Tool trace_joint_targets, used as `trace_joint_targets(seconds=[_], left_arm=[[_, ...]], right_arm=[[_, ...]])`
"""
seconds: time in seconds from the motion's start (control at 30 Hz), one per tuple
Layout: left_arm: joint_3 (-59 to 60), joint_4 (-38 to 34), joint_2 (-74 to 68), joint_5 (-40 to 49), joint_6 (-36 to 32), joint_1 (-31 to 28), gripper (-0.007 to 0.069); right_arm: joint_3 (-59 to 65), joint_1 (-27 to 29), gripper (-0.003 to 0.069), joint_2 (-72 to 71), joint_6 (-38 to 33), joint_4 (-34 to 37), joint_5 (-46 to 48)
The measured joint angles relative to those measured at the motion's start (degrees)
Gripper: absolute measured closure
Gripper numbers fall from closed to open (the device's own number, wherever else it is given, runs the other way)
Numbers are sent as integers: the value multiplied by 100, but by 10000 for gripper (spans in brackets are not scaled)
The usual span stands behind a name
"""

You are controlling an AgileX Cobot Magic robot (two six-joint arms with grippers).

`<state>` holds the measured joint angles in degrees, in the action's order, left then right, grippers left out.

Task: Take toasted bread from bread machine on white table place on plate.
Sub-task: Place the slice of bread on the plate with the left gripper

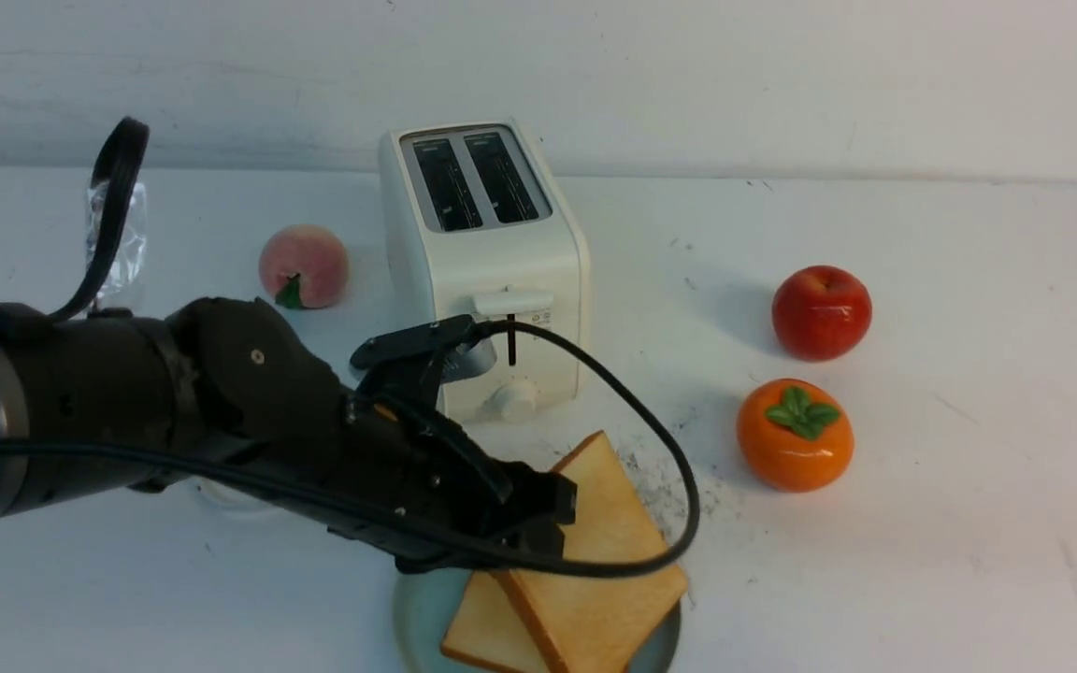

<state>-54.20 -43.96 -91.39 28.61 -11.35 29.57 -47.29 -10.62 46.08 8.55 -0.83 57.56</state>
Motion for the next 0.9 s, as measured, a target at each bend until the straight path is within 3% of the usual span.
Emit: trace_joint_targets(seconds=[0.2, 0.33, 0.5, 0.53, 0.7, 0.9], left_arm=[[0, 222, 0, -4, 15, 0, 139], [0, 763, 0, -4, 261, 0, 106], [0, 2091, 0, 13, 1271, 0, 99], [0, 2091, 0, 18, 1315, 0, 99], [0, 3510, 0, 115, 2752, 0, 99], [-121, 3805, 16, 553, 3511, 0, 121]], right_arm=[[0, 0, 547, 0, 0, 0, 6], [0, 0, 544, 0, 0, 13, 23], [0, 0, 542, 0, 0, 20, 69], [0, 0, 542, 0, 0, 20, 75], [0, 0, 542, 0, 0, 25, 83], [0, 0, 542, 0, -7, 31, 110]])
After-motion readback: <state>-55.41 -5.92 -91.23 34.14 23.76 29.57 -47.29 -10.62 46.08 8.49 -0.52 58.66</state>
